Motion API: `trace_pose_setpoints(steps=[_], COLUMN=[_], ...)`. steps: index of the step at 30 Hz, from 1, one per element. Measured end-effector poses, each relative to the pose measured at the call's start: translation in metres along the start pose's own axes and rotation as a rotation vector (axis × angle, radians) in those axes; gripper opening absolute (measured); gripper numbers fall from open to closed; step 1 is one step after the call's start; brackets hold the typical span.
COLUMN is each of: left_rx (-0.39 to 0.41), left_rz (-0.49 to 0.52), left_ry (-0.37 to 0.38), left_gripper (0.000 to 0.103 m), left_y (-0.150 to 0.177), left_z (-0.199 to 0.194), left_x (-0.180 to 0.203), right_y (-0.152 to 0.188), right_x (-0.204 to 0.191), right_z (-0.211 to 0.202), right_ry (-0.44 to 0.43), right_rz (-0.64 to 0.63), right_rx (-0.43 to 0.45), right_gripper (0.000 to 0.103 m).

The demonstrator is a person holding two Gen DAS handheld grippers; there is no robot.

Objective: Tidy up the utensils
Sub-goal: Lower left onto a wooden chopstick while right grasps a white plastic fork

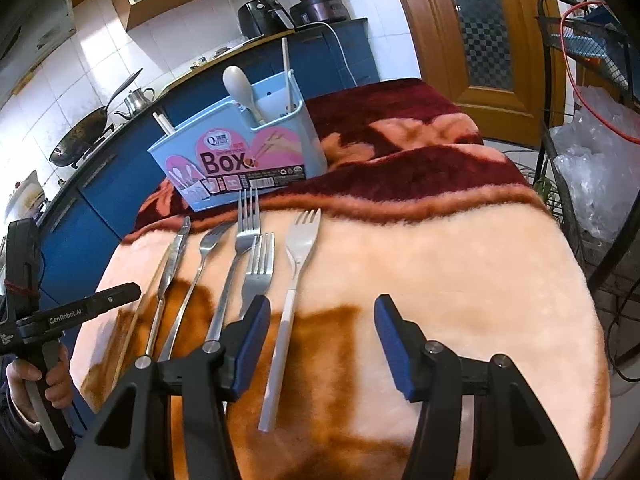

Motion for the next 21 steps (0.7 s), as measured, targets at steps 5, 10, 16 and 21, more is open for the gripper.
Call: trace_pose_setpoints(steps=[5,10,16,21], left_rx=[-0.019,-0.046,-0.086,-0.154], left_rz=[0.025,0.028,0.052,0.076], left_ry=[0.009,0.041,0.05,0.062], left_gripper=[0.024,0.02,0.019,0.019], left_y=[-0.006,-0.007,-0.007,-0.013], left_z=[0.008,0.015,0.021,0.025], left_x=[0.003,0.002,0.005,0.006], right_y=[-0.002,-0.006,-0.015,-0.021], right_x=[-0.001,-0.006,-0.014,-0.025], right_z=[0.005,0.009,0.015,0.025], right_ry=[0.007,0.019,0.019,0.009], right_rz=[-0.015,-0.046,-0.103,-0.146], right_rx=[-0.012,-0.026,-0.057,-0.118], right_gripper=[0.058,0.058,0.047,0.041])
Point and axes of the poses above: each gripper's, at about its wrist camera, not at the fingertips, and z roughly the way its jaws point, x to its right, y to its underside, the point moved 4 cm from there along z, roughly the way its jaws point, and after that the axes turned 1 degree about y, right-handed, at the moved point
